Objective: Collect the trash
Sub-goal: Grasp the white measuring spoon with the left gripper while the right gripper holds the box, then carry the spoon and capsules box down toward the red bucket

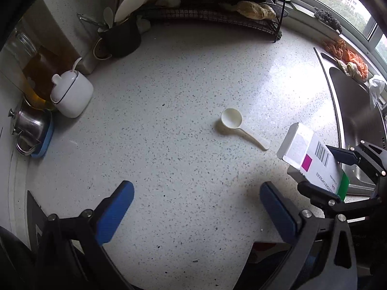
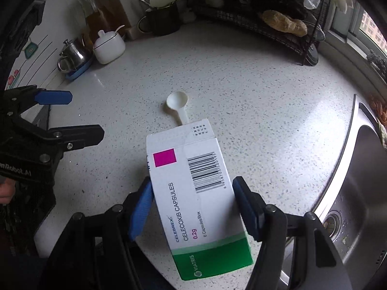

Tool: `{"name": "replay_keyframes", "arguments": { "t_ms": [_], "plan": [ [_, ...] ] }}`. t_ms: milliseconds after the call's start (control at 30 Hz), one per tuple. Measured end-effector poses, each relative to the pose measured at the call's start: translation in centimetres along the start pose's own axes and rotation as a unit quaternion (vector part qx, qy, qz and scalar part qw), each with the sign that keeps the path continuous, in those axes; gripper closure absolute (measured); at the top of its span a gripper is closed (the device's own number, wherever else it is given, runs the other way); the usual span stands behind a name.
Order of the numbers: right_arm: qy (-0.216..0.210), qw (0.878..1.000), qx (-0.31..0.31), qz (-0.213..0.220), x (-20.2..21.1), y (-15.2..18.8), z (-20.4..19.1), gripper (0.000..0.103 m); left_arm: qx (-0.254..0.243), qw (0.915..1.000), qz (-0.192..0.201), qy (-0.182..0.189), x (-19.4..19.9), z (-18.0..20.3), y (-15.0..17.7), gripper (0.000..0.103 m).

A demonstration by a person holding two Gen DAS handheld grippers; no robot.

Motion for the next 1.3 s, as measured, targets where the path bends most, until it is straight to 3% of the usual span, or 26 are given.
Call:
{"name": "replay_keyframes", "arguments": {
  "t_ms": [267,467,567,900,1067,1133,1300],
  "plan": [
    [0.032,0.998,-0.053,0.010,2.5,0.4,6.1,0.040,0.019,0.9995,-0.010,0.024,-3.2,3.0,-3.8,0.000],
    [0.047,0.997,-0.069,-0.005,2.0,0.9,7.6,0.040,0.022,0.9992,-0.027,0.022,-6.0,3.7,-5.4,0.000],
    [0.047,0.996,-0.074,-0.012,2.3,1.3,8.7,0.040,0.027,0.9988,-0.035,0.020,-7.3,3.7,-5.7,0.005],
    [0.047,0.995,-0.087,-0.023,2.0,1.4,9.2,0.040,0.038,0.9972,-0.063,0.014,-9.7,2.4,-5.0,0.043],
    [0.044,0.994,-0.095,-0.019,2.3,1.7,9.0,0.040,0.010,0.9981,-0.057,0.021,-9.4,3.0,-4.4,0.072],
    [0.043,0.994,-0.098,-0.019,2.4,1.9,8.7,0.040,-0.001,0.9981,-0.057,0.023,-9.3,3.6,-4.0,0.090],
    [0.044,0.994,-0.100,-0.011,3.0,2.7,8.2,0.040,-0.030,0.9979,-0.049,0.031,-9.0,5.1,-2.7,0.093]
  ]
}}
Point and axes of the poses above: each gripper's, at about its wrist camera, not at the fingertips, and x roughly against the way its jaws point, z to its right, y to its underside, the point moved 8 cm from there along -x, roughly the way its jaws point, and after that the axes turned 1 degree about -x, right-handed, at the moved point
